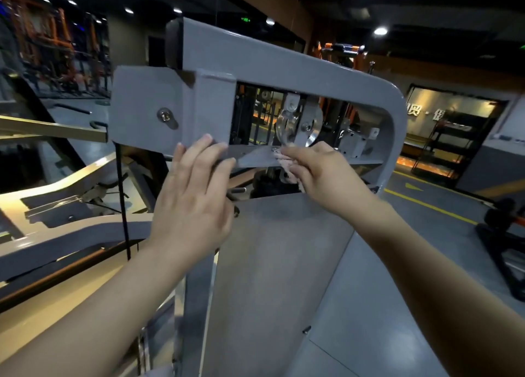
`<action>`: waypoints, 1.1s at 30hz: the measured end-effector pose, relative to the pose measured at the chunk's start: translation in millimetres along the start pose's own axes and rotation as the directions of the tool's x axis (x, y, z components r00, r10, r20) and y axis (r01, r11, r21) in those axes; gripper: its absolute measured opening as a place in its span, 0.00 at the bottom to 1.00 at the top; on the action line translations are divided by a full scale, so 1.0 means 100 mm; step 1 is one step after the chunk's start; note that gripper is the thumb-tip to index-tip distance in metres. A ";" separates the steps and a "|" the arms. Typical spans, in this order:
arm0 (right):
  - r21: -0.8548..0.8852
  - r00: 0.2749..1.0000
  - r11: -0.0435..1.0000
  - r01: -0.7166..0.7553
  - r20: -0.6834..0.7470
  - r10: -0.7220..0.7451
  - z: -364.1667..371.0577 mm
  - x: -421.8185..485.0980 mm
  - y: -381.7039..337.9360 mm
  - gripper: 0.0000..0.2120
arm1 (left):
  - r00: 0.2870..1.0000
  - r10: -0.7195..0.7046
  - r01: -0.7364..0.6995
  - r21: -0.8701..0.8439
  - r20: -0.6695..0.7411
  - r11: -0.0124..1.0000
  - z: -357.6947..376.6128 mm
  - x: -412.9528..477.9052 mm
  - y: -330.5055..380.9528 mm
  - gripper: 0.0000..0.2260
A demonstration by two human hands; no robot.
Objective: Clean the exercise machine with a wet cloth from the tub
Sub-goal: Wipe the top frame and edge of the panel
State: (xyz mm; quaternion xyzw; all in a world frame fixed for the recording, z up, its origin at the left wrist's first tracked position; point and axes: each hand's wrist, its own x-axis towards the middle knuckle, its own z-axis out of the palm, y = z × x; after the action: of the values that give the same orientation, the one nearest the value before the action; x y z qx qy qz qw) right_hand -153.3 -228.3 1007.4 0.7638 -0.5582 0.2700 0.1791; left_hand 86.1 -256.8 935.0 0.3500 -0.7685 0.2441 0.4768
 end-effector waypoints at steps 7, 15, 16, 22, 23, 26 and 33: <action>-0.090 0.999 0.996 -0.009 0.042 0.013 0.17 0.48 -0.27 0.11 | 0.985 0.106 -0.109 -0.014 -0.134 0.994 0.32 -0.04 -0.17 0.15; 0.007 0.978 0.989 -0.145 0.155 0.142 0.22 0.63 -0.52 0.09 | 0.949 0.126 -0.154 -0.076 -0.290 0.985 0.51 -0.04 -0.22 0.12; 0.091 0.983 0.989 -0.112 0.152 0.098 0.18 0.55 -0.52 0.11 | 0.946 0.132 -0.162 -0.080 -0.297 0.983 0.52 -0.04 -0.23 0.12; 0.077 0.947 0.980 -0.184 0.279 0.156 0.12 0.75 -0.59 0.05 | 0.948 0.139 -0.172 -0.093 -0.288 0.981 0.53 -0.03 -0.23 0.11; 0.027 0.923 0.973 -0.229 0.325 0.208 0.13 0.84 -0.63 0.05 | 0.948 0.140 -0.172 -0.093 -0.285 0.981 0.53 -0.03 -0.23 0.11; 0.082 0.900 0.957 -0.278 0.371 0.230 0.18 0.92 -0.72 0.03 | 0.945 0.135 -0.173 -0.103 -0.296 0.980 0.53 -0.04 -0.22 0.11; 0.318 0.968 0.943 -0.100 0.250 0.018 0.10 0.57 -0.59 0.17 | 0.945 0.127 -0.169 -0.118 -0.302 0.978 0.56 -0.04 -0.21 0.09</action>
State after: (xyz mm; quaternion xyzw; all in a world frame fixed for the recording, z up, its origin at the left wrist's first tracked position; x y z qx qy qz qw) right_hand -82.0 -258.4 1035.7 0.7930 -0.5460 0.2686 -0.0284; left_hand 72.1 -308.9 908.8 0.2162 -0.7290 0.2727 0.5894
